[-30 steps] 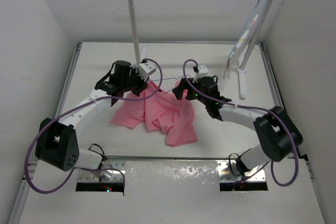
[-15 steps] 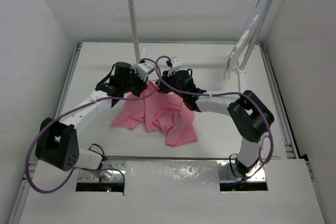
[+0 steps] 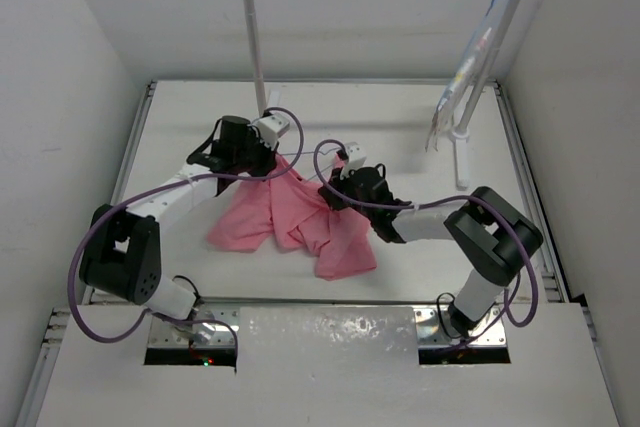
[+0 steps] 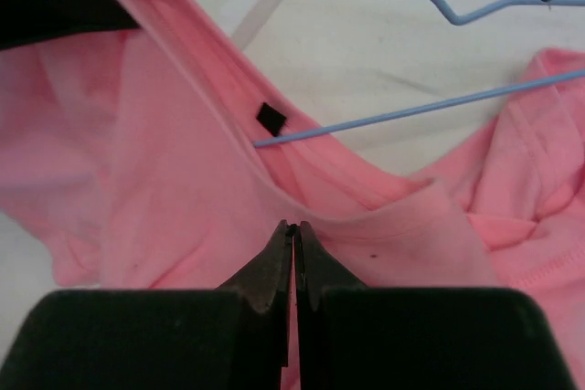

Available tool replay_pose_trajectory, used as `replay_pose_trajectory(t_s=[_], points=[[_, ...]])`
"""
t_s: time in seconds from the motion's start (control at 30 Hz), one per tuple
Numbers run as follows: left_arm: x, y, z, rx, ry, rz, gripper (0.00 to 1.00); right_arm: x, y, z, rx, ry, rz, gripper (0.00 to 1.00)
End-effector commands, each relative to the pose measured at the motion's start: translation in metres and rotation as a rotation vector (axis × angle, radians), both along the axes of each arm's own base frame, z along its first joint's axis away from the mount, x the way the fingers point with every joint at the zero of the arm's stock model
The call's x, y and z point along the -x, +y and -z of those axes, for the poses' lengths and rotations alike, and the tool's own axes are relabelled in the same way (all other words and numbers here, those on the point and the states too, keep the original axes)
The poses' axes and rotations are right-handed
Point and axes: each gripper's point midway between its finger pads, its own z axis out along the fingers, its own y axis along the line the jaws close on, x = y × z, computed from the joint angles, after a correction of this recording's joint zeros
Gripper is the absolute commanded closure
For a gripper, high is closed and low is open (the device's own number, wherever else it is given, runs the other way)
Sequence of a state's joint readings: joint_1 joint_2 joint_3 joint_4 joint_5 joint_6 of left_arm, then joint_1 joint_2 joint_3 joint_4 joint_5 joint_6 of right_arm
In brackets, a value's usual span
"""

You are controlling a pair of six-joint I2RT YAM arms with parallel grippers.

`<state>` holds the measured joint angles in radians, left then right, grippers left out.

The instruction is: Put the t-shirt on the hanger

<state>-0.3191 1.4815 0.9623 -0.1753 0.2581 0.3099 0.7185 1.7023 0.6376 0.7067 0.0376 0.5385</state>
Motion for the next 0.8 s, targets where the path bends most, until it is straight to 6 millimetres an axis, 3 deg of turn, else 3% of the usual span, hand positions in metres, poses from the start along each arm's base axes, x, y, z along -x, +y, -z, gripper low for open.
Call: replay_pose_trajectory(t_s=[0.0,0.07,0.17,0.3,0.37,0.5,0.53,0.57,0.6,0.67,0.7,0.77], points=[[-0.018,-0.001,-0.032,0.05,-0.113,-0.022,1.0,0.002,0.02,-0.026,-0.059,-0.082,-0.044,1.0],[-0.018,0.001,-0.037,0.054,-0.126,-0.025,1.0,0.006,0.026,-0.018,-0.069,-0.057,-0.066,1.0],[-0.014,-0.001,-0.054,0.079,-0.167,-0.008,1.0,0.01,0.032,0.008,-0.063,0.006,-0.091,1.0],[-0.008,0.003,-0.064,0.096,-0.174,-0.004,1.0,0.013,0.039,0.023,-0.075,0.045,-0.119,1.0],[-0.007,0.002,-0.065,0.108,-0.154,0.016,1.0,0.016,0.037,0.025,-0.072,0.047,-0.121,1.0],[-0.003,0.002,-0.052,0.093,-0.123,0.031,1.0,0.021,0.018,0.011,-0.034,-0.01,-0.097,0.98],[-0.005,0.005,-0.051,0.088,-0.12,0.022,1.0,0.018,0.01,-0.001,-0.025,-0.024,-0.065,0.92],[-0.007,0.006,-0.05,0.086,-0.119,0.017,1.0,0.015,0.005,-0.005,-0.013,-0.02,-0.036,0.71],[-0.008,0.006,-0.05,0.087,-0.121,0.014,1.0,0.005,0.001,-0.015,-0.029,-0.014,0.007,0.61],[-0.01,0.007,-0.052,0.093,-0.12,0.01,1.0,-0.002,-0.01,-0.012,-0.027,0.061,0.061,0.53],[-0.011,0.006,-0.054,0.095,-0.12,0.011,1.0,-0.014,-0.012,-0.02,-0.087,0.092,0.103,0.45],[-0.011,0.007,-0.056,0.096,-0.126,0.008,1.0,-0.027,-0.014,-0.019,-0.17,0.146,0.145,0.41]])
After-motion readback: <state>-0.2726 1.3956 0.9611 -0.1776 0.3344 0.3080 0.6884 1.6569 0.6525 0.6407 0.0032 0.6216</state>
